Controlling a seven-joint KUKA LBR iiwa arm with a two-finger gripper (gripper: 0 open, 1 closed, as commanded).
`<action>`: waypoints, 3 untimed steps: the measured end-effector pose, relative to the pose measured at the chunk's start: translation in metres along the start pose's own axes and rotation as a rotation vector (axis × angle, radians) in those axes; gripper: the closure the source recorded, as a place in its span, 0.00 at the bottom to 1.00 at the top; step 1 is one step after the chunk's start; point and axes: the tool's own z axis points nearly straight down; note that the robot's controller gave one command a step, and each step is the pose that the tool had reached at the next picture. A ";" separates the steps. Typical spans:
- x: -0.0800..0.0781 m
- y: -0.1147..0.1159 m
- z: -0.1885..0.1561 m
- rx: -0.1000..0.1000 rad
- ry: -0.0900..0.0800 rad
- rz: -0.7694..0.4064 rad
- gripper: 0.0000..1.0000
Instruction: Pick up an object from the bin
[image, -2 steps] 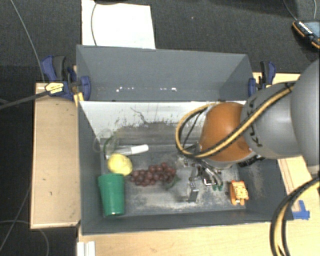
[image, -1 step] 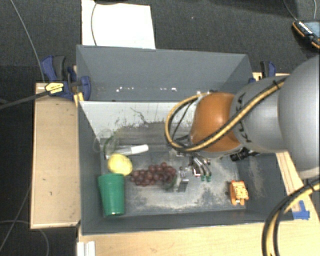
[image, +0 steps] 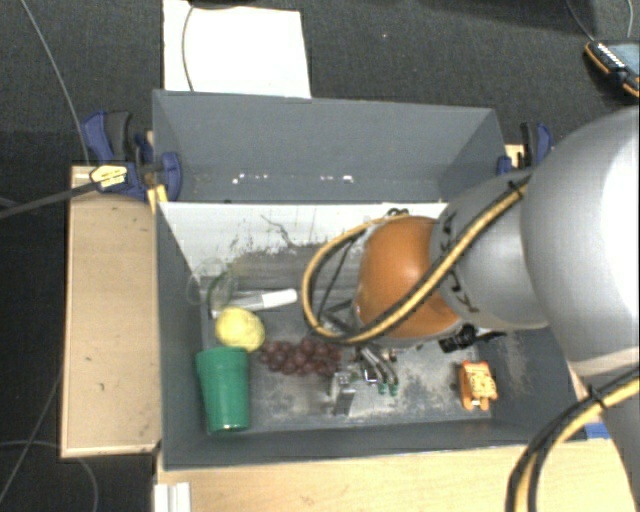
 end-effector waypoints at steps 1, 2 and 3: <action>-0.035 0.031 0.000 -0.001 -0.019 0.043 1.00; -0.035 0.031 0.000 -0.001 -0.019 0.043 1.00; -0.028 0.052 -0.041 -0.001 -0.025 -0.183 1.00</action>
Offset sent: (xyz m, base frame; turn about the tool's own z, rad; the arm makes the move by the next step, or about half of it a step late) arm 0.0000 0.0000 0.0000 0.0000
